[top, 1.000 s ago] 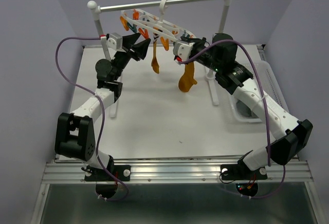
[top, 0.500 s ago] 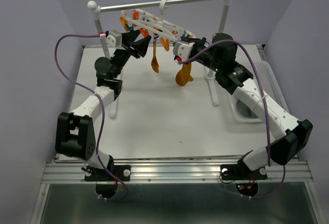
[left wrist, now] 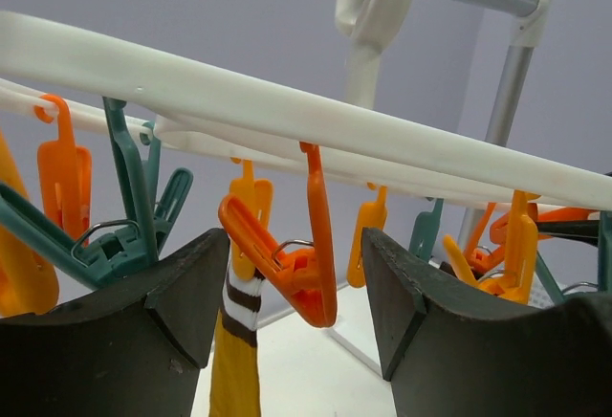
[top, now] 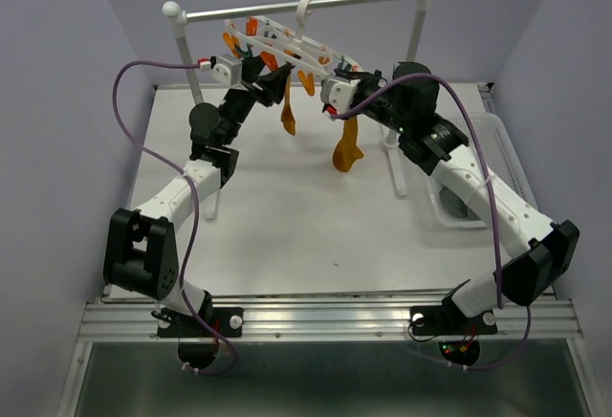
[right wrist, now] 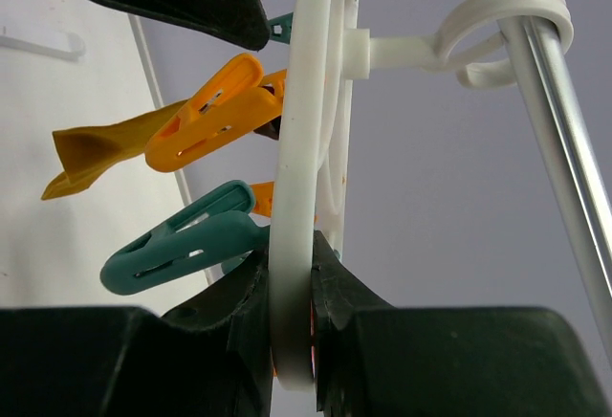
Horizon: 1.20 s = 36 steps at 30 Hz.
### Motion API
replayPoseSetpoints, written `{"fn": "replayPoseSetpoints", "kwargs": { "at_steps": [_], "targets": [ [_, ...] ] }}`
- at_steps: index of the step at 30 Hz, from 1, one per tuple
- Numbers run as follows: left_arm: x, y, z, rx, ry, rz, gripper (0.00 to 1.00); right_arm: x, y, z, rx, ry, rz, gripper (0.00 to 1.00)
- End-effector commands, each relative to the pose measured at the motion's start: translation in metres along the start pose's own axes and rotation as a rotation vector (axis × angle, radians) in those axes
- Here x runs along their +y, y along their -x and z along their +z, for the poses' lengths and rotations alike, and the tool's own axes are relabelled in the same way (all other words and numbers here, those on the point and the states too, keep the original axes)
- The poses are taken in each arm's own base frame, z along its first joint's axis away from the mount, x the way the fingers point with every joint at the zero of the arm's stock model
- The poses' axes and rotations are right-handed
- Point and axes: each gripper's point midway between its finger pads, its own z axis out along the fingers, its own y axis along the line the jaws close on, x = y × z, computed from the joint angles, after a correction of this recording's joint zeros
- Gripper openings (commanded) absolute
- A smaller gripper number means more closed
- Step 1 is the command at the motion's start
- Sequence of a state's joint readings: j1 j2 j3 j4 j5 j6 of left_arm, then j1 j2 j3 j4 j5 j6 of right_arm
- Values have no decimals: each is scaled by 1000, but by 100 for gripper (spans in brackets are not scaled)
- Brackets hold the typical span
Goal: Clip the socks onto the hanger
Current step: Open the clamp at the hanger.
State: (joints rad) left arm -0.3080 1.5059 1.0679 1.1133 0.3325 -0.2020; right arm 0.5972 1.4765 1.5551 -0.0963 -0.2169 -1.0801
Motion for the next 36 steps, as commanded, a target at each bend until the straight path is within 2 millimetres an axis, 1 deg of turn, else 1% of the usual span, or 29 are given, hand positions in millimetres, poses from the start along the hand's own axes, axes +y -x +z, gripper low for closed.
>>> {"fn": "replayPoseSetpoints", "kwargs": {
  "at_steps": [1, 14, 19, 25, 33, 36],
  "targets": [
    [-1, 58, 7, -137, 32, 79, 69, -13, 4, -1, -9, -39, 29, 2],
    [0, 70, 10, -165, 51, 80, 68, -14, 3, -1, -2, -42, 22, 2],
    [1, 80, 10, -179, 72, 78, 68, -12, 1, -1, 6, -41, 21, 2],
    [0, 78, 12, -162, 76, 80, 68, -12, 1, -1, 3, -39, 23, 2],
    [-2, 81, 15, -157, 77, 73, 67, -13, -1, 0, 14, -44, 22, 2],
    [2, 82, 16, -158, 102, 53, 66, -12, -2, 1, 15, -43, 20, 2]
  ]
}}
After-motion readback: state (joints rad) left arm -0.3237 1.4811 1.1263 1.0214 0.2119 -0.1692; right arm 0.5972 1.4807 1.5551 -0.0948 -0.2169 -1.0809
